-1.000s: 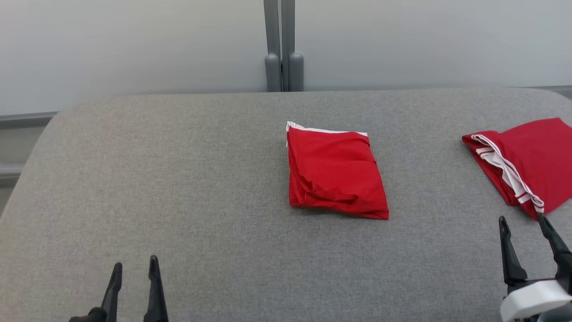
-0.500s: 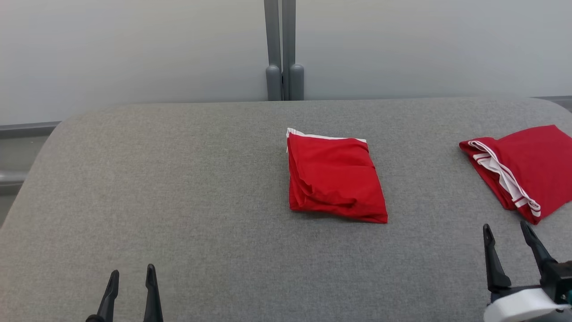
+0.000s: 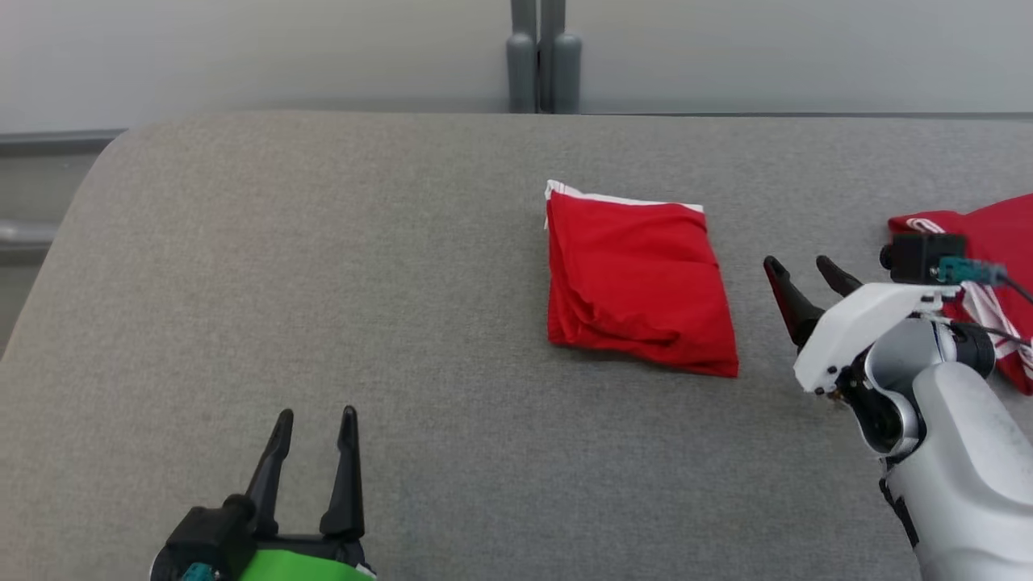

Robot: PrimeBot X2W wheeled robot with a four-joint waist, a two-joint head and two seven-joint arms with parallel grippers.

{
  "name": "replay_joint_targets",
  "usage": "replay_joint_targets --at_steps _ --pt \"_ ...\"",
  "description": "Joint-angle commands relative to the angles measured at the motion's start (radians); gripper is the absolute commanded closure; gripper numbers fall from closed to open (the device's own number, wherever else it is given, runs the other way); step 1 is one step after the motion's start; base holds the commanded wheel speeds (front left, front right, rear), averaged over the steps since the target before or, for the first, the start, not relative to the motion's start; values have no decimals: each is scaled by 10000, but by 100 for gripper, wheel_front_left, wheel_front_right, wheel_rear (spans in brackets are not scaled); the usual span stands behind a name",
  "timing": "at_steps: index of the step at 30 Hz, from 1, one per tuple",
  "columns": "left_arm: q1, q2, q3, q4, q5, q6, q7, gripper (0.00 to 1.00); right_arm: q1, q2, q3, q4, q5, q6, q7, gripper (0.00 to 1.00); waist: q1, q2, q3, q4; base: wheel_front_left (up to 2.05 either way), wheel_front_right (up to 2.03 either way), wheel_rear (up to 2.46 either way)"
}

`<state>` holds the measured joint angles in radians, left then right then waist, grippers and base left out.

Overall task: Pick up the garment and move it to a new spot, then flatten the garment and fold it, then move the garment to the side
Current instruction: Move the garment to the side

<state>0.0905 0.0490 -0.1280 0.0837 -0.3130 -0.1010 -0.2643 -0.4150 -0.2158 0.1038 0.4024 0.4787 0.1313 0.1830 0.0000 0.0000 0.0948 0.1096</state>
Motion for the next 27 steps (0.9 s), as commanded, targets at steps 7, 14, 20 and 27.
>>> replay_joint_targets --at_steps 7,14,20,27 --pt "-544 31 -600 186 -359 197 5 0 -1523 69 -3 2494 144 -10 1044 0 0 0 1222 1766 0 0 0" --pt "-581 30 -865 297 -410 269 5 0 -2051 286 -553 4373 211 -11 1048 0 0 0 1231 2126 0 0 0" --pt "-446 33 -786 387 -352 372 5 0 -2210 408 -492 4800 541 -10 566 100 0 0 1073 1756 0 0 0" --pt "-229 35 -450 451 -196 339 5 0 -2738 -844 716 3485 323 -14 789 100 0 0 841 416 0 0 0"
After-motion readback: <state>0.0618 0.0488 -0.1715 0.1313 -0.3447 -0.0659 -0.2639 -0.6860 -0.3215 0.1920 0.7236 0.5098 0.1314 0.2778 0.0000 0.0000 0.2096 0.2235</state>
